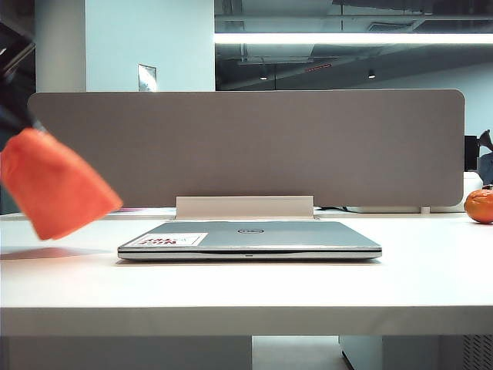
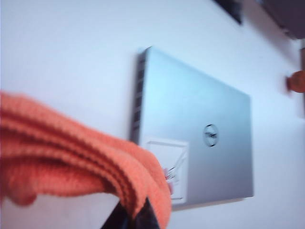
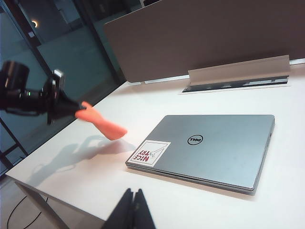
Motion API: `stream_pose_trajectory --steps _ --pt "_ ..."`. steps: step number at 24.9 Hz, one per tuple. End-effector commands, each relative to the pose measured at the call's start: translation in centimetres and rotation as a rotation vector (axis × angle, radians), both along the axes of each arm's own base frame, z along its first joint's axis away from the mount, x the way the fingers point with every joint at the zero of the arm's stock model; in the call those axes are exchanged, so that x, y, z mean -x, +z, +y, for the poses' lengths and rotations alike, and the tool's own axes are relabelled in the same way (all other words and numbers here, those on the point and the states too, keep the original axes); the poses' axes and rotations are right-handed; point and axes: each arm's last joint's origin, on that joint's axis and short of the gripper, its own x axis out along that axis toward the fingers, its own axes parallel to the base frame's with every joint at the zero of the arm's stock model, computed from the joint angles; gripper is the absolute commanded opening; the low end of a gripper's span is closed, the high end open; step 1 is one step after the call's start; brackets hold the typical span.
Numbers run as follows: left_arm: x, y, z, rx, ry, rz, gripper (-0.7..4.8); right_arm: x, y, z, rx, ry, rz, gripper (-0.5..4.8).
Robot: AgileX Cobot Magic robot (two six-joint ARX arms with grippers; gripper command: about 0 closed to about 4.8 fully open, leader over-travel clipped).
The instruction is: Pick up the orange rag and put it over the laptop.
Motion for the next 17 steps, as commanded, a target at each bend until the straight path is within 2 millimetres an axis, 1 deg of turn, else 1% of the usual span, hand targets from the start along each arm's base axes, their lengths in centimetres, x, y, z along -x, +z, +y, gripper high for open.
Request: stream_pose_trajectory --steps 1,4,6,9,11,12,13,15,17 --pt "-0.8 2.2 -1.9 0.013 -0.044 -0.082 -0.06 0.1 0.3 0.0 0.0 0.002 -0.025 -0.05" --pt "-1.6 4.0 -4.5 0.041 -0.082 -0.165 -0.06 0.1 0.3 0.0 0.0 0.003 -0.025 -0.05" --pt "-1.9 4.5 -5.8 0.063 -0.101 -0.202 -0.06 0.1 0.3 0.0 0.0 0.003 -0.025 -0.05" --pt "-2.4 4.8 -8.0 0.079 -0.121 -0.247 -0.06 0.1 0.3 0.0 0.0 0.003 -0.025 -0.05" --pt "-2.8 4.5 -9.3 0.075 -0.135 -0.261 -0.06 0.1 0.3 0.0 0.0 0.003 -0.025 -0.05" --pt "-3.3 4.0 -10.6 0.092 -0.148 -0.253 -0.06 0.1 0.3 0.0 0.0 0.003 -0.025 -0.05" --pt "-3.6 3.6 -11.2 0.103 -0.158 -0.247 -0.06 0.1 0.3 0.0 0.0 0.003 -0.025 -0.05" --pt "-4.4 2.6 -12.4 0.122 -0.177 -0.231 -0.06 0.1 0.3 0.0 0.0 0.003 -0.025 -0.05" --pt "-5.6 0.9 -13.8 0.15 -0.192 -0.212 -0.06 0.1 0.3 0.0 0.0 0.003 -0.025 -0.05"
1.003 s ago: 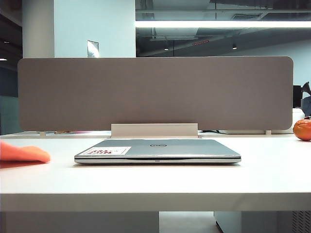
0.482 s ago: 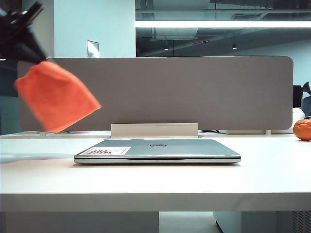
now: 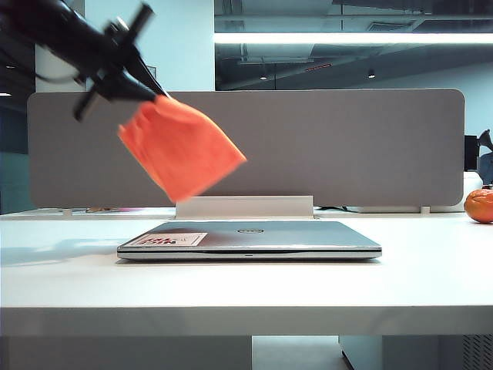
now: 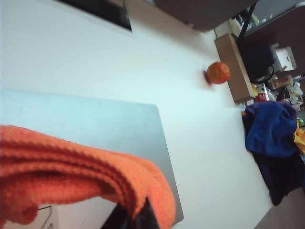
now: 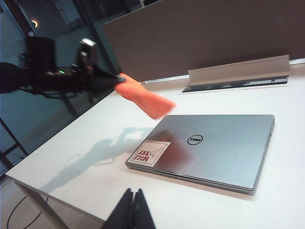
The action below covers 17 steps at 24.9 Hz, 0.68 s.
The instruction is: Pick up the orange rag and put it over the laptop.
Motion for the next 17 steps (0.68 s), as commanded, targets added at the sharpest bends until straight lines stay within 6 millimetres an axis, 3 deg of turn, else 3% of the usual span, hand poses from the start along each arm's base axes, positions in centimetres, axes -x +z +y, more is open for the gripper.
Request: stream_pose_trajectory --steps 1,5,10,13,17 --pt "-1.6 -1.5 -1.8 0.058 -0.01 -0.001 -0.06 0.1 0.3 0.0 0.0 0.002 -0.025 -0.05" --pt "-3.3 -2.3 -3.8 0.107 -0.083 0.027 -0.06 0.1 0.3 0.0 0.0 0.003 -0.025 -0.05" --pt "-4.7 0.8 -6.9 0.135 -0.181 -0.077 -0.06 0.1 0.3 0.0 0.0 0.002 -0.025 -0.05" --pt "-5.3 1.8 -7.3 0.14 -0.185 -0.095 -0.06 0.1 0.3 0.0 0.0 0.002 -0.025 -0.05" --pt "-5.5 0.3 -7.3 0.084 -0.177 -0.015 -0.06 0.1 0.3 0.0 0.0 0.002 -0.025 -0.05"
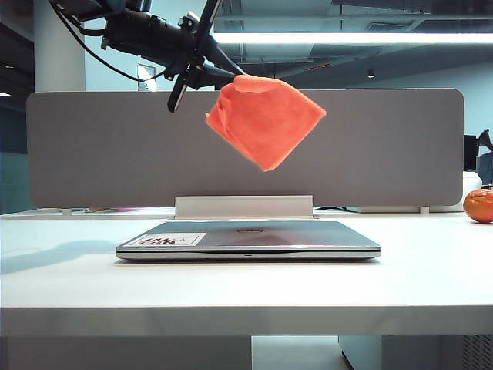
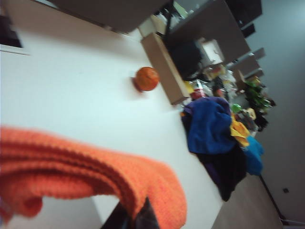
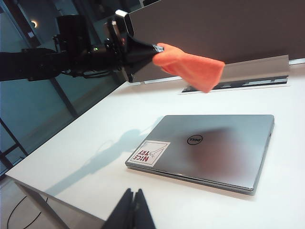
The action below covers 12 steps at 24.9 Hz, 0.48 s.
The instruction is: Pick up the orange rag and put it over the laptop.
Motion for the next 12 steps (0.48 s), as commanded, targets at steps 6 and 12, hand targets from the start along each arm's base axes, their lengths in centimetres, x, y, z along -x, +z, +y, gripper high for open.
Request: stream_pose_trajectory --steps 6,12 --pt "0.0 -7.3 0.3 -0.267 -0.033 0.318 -0.06 0.1 0.3 0.0 0.0 0.003 -0.025 -0.05" --pt "0.8 -8.9 0.9 -0.463 0.0 0.379 -0.06 0.1 0.3 0.0 0.0 0.003 -0.025 -0.05"
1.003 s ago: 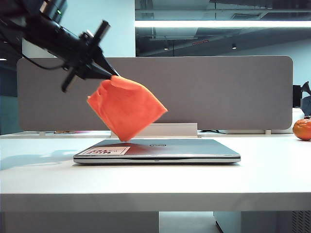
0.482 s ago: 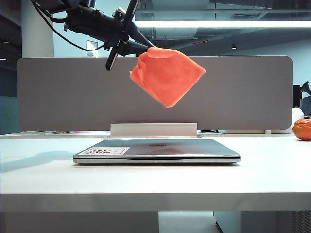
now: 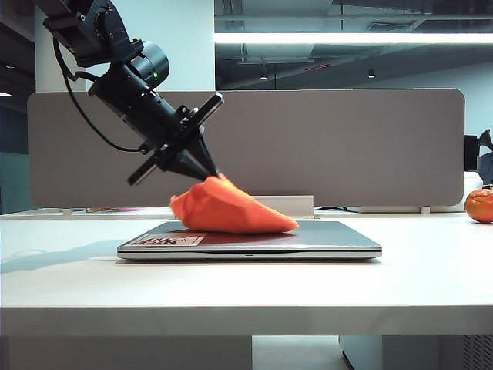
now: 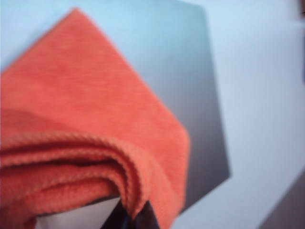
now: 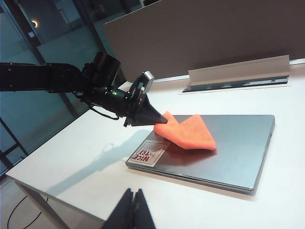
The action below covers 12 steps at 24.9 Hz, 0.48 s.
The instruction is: Pick up the orange rag and put it over the laptop.
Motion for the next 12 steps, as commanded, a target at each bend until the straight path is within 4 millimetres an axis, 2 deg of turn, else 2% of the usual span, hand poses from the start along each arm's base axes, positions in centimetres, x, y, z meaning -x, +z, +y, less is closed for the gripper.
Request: stream_pose_trajectory --steps 1,6,12 --pt "0.5 -0.2 0.4 -0.1 0.007 0.015 -0.06 0.1 0.3 0.0 0.0 0.002 -0.025 -0.05" --pt "1.5 -1.0 1.0 -0.211 0.001 0.112 -0.06 0.1 0.3 0.0 0.0 0.002 -0.025 -0.05" --pt "1.9 -1.3 1.4 -0.318 0.025 0.129 -0.06 0.1 0.3 0.0 0.0 0.002 -0.025 -0.05"
